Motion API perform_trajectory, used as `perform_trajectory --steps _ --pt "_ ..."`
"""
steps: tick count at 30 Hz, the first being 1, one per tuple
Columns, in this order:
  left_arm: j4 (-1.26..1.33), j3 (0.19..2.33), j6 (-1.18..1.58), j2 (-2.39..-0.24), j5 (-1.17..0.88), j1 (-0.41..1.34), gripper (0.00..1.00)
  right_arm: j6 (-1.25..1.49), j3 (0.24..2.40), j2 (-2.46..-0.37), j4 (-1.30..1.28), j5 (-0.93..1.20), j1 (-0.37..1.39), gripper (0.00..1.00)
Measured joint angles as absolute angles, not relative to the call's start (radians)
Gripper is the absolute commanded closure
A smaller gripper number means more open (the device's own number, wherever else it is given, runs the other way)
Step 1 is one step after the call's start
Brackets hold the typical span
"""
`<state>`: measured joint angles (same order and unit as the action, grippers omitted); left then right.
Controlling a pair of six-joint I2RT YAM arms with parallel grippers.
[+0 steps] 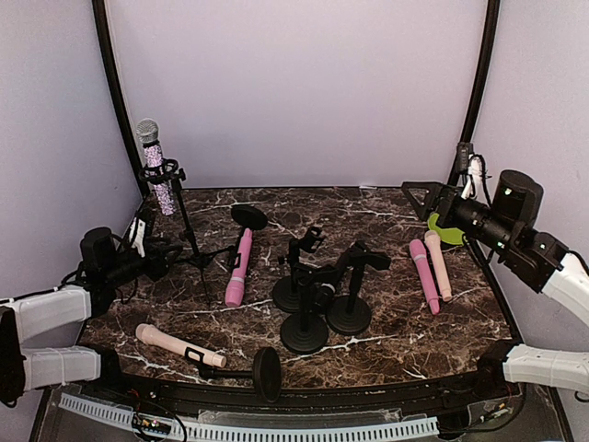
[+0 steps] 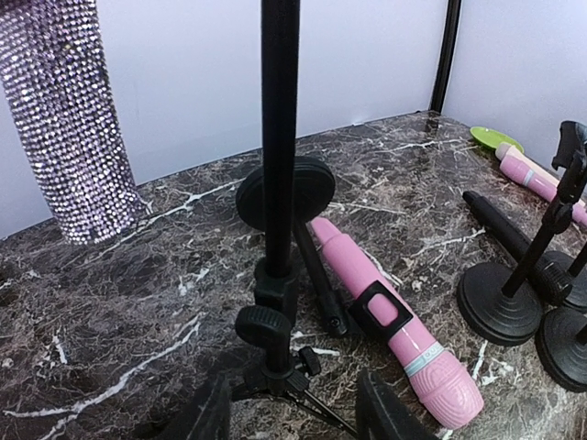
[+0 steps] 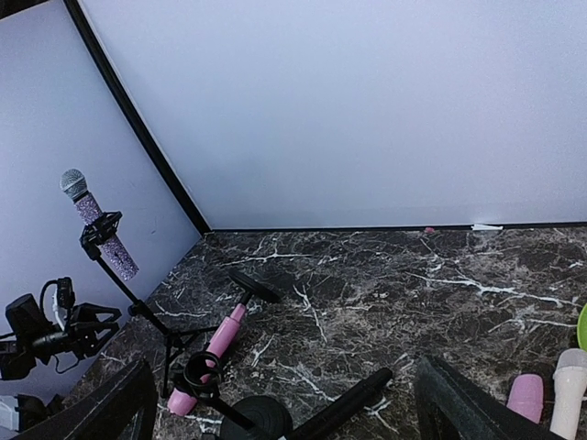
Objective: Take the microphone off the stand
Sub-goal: Unscrew the knob on the microphone stand.
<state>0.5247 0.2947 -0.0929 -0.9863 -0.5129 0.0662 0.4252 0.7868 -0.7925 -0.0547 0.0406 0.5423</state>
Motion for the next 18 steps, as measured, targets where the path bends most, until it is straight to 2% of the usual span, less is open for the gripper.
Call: perform_trajectory --steps 13,18 --pt "0.538 0.361 -0.173 -1.112 -0.527 0.077 0.63 0.422 0.789 -0.854 -0.054 0.071 0.542 0.01" --pt "0.541 0.38 -0.181 -1.137 -0.531 0.077 0.63 0.422 0.789 -0.865 -0.054 0.075 0.542 0.02"
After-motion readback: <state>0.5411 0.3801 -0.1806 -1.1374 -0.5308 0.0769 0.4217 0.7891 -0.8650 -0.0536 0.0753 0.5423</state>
